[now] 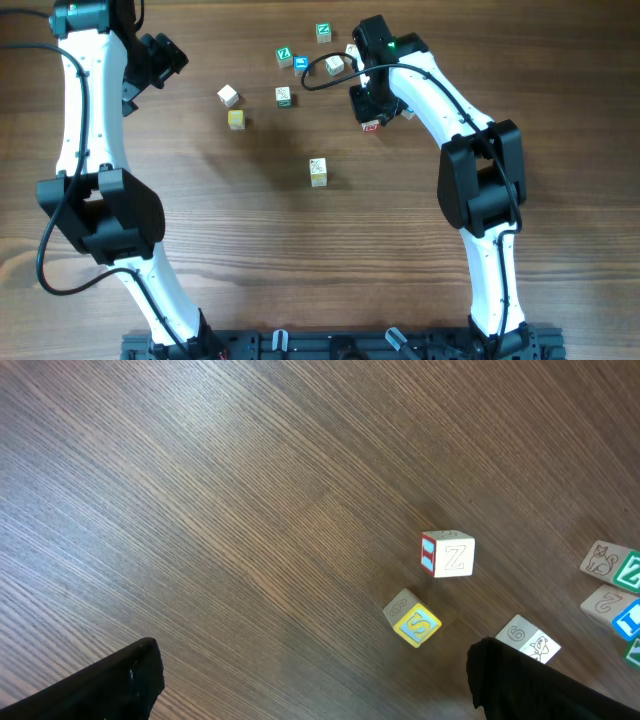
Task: Form a tower
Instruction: 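Grasp the green Z block with the right gripper and lift it, then carry the Z block to the tower and lower it onto the J block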
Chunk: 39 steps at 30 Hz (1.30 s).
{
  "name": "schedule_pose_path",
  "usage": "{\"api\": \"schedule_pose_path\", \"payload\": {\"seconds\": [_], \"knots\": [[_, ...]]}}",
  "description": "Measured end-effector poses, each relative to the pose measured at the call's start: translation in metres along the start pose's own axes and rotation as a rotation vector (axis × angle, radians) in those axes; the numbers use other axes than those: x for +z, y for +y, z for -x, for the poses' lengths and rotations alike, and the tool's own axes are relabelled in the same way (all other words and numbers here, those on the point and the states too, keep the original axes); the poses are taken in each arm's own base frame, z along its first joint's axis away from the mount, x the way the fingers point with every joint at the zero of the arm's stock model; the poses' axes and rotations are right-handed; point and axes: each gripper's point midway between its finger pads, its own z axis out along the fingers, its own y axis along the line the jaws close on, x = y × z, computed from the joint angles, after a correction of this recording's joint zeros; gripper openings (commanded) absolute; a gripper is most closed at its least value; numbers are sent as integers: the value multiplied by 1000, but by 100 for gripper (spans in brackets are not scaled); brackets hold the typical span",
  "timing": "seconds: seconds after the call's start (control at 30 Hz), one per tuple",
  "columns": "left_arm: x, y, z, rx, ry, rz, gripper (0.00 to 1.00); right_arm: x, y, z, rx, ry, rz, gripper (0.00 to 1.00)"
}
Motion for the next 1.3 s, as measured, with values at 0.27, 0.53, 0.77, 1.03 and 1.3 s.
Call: {"api": "schedule_pose_path", "payload": {"seconds": [0.27,0.53,0.77,1.03,1.3], "knots": [[0,0,0,0,0,0,100,0,-1,-7,14,28,-3,29],[0,0,0,0,0,0,100,-54,2,5,53,-76,11,32],[0,0,0,0,0,0,100,-178,50,-35,67,-157,116,33],[0,0,0,0,0,0,100,-173,123,-73,37,-69,145,33],[0,0,0,0,0,0,100,-169,149,-90,39,-61,93,33]]}}
